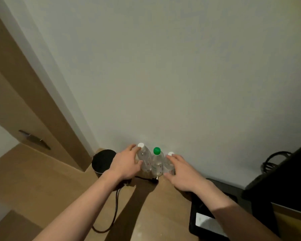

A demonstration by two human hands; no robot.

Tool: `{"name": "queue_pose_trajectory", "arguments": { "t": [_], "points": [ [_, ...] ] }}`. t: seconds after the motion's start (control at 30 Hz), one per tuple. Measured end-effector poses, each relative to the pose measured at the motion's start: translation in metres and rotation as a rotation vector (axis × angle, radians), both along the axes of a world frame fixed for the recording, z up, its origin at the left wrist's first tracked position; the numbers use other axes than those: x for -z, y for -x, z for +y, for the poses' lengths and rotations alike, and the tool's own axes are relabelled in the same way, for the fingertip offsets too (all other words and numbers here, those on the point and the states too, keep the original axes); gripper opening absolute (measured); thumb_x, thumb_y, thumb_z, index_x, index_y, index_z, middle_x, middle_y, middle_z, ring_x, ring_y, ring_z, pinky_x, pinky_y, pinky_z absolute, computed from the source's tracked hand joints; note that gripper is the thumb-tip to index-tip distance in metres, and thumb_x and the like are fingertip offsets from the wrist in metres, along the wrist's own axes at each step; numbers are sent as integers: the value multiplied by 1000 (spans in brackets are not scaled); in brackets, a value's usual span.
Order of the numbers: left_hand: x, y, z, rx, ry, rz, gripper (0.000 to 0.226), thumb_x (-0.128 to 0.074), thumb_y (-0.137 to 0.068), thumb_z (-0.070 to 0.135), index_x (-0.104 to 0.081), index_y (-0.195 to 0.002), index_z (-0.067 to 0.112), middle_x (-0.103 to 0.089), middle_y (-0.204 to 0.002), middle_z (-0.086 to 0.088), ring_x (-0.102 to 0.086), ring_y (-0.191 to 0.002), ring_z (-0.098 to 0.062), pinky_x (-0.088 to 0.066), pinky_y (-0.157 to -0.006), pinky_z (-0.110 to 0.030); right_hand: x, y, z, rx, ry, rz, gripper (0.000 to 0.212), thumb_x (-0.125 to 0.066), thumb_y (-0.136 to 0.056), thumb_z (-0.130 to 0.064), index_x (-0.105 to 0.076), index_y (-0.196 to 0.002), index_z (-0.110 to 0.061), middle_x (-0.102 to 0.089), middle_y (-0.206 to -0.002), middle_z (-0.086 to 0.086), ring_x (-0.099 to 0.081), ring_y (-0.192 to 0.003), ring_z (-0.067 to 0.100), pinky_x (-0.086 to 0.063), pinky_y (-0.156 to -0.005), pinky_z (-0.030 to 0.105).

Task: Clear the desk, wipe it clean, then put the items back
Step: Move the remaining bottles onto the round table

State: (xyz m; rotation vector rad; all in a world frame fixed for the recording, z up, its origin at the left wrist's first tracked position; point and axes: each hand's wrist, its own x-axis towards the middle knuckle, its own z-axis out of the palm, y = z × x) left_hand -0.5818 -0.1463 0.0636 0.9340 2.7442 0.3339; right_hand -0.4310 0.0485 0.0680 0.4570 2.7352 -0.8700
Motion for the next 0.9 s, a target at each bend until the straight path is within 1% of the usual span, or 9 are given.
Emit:
{"name": "queue_pose_trajectory", "arguments": {
  "t": [0.07, 0.23, 0.33, 0.4, 0.47, 0.57, 0.7, 0.8, 0.9],
  "points": [
    [12, 26, 7, 49, 22, 15, 66, -57, -97, 45, -35, -157, 30, -39, -161, 3, -53, -135, -23, -46, -111, -41, 8, 30, -5, 27, -47, -30, 75, -59, -98, -44, -22, -162, -29, -26, -164, 0, -42, -144, 25, -39, -117, 39],
    [39, 69, 24, 141, 136, -45, 76, -59, -95, 35, -24, -161, 30, -41, -157, -4, -51, -135, -28, -43, -114, -43, 27, 84, -15, 58, -119, -126, 81, -59, -95, -43, -17, -162, -28, -35, -158, 5, -45, -140, 32, -43, -113, 44],
    [48, 82, 31, 187, 162, -53, 76, -59, -94, 32, -21, -161, 31, -49, -148, -6, -56, -127, -30, -47, -109, -45, 34, 102, -22, 81, -137, -155, 80, -58, -95, -41, -16, -162, -29, -41, -154, 8, -52, -133, 35, -46, -110, 46],
    [53, 88, 32, 204, 138, -23, 69, -61, -94, 31, -29, -155, 32, -56, -137, -6, -61, -118, -30, -52, -101, -45, 41, 110, -28, 126, -139, -147, 72, -61, -95, -35, -26, -157, -27, -45, -147, 9, -58, -125, 35, -49, -105, 46],
    [58, 92, 31, 192, 100, -8, 56, -65, -94, 29, -40, -143, 31, -59, -127, -5, -63, -111, -29, -54, -93, -44, 49, 117, -33, 178, -163, -137, 53, -61, -96, -31, -40, -144, -26, -48, -137, 8, -63, -115, 35, -52, -99, 45],
    [60, 102, 33, 168, 77, -6, 40, -66, -97, 34, -49, -132, 29, -61, -123, -2, -65, -106, -26, -54, -87, -40, 55, 128, -36, 229, -208, -139, 33, -57, -99, -37, -52, -130, -26, -49, -126, 7, -64, -106, 33, -52, -95, 42],
    [55, 107, 25, 167, 52, 18, 37, -65, -98, 40, -53, -131, 27, -62, -120, 0, -66, -104, -22, -54, -84, -37, 56, 132, -38, 265, -221, -103, 29, -61, -99, -31, -56, -127, -28, -52, -123, 2, -64, -105, 29, -53, -95, 45],
    [53, 102, 5, 163, -61, 24, 34, -65, -98, 38, -54, -129, 31, -60, -118, 6, -65, -96, -15, -58, -82, -33, 50, 123, -43, 347, -172, -18, 27, -62, -99, -35, -56, -124, -32, -49, -119, -4, -61, -104, 24, -53, -94, 41],
    [43, 95, -16, 159, -206, 52, 34, -61, -99, 39, -52, -132, 39, -53, -113, 14, -63, -87, -8, -59, -75, -31, 31, 106, -48, 418, -110, 135, 25, -62, -98, -42, -57, -121, -37, -46, -112, -10, -58, -98, 18, -50, -90, 37]
  ]
}}
